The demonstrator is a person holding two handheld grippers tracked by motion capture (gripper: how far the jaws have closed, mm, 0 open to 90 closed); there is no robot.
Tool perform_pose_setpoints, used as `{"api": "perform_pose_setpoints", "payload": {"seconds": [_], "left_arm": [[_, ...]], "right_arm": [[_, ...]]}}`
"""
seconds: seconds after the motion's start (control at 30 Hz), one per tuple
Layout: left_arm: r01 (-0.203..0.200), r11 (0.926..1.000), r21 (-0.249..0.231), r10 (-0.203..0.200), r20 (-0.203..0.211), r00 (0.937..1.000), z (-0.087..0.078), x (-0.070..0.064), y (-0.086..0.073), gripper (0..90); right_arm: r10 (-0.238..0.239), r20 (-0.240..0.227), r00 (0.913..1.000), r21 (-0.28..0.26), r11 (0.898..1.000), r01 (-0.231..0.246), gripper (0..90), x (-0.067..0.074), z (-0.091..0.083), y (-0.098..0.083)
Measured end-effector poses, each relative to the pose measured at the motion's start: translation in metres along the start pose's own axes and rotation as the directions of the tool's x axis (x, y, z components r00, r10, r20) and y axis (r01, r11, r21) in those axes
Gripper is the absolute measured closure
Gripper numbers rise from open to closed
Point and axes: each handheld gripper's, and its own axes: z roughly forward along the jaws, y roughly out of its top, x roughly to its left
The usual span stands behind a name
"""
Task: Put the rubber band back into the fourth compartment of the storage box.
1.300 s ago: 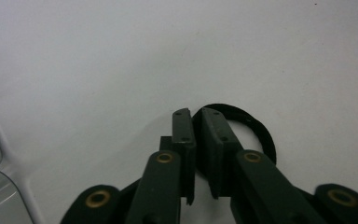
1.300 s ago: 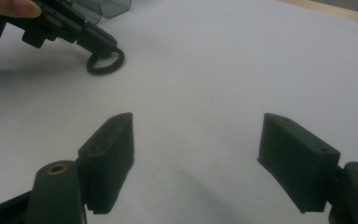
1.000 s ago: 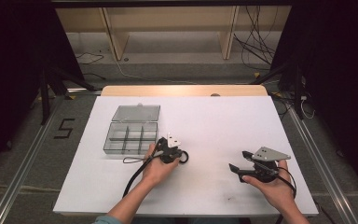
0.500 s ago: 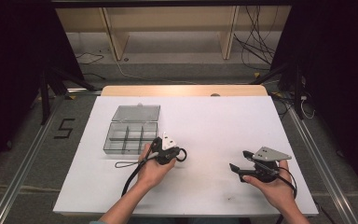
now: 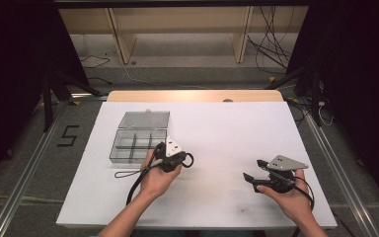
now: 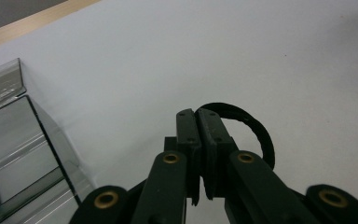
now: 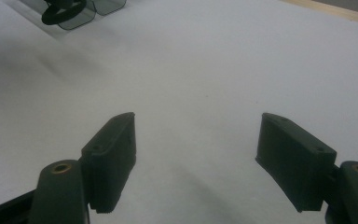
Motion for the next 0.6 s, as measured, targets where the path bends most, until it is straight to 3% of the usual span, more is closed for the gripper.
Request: {"api": "perform_pose_setpoints", "payload": {"seconds": [0.23, 0.6], "left_arm": [[-0.014, 0.9999, -0.001, 0.014, -0.017, 0.9998, -0.008, 0.005, -0.001, 87.0], [0.006, 0.9996, -0.027, -0.008, -0.067, 0.9977, -0.025, 0.023, 0.001, 87.2]], "right_arm": [[0.005, 0.001, 1.0, -0.001, 1.0, -0.005, 29.1, 0.0, 0.0, 0.0], [0.005, -0.003, 1.0, -0.005, 1.0, -0.005, 29.1, -0.001, -0.001, 0.0]]}}
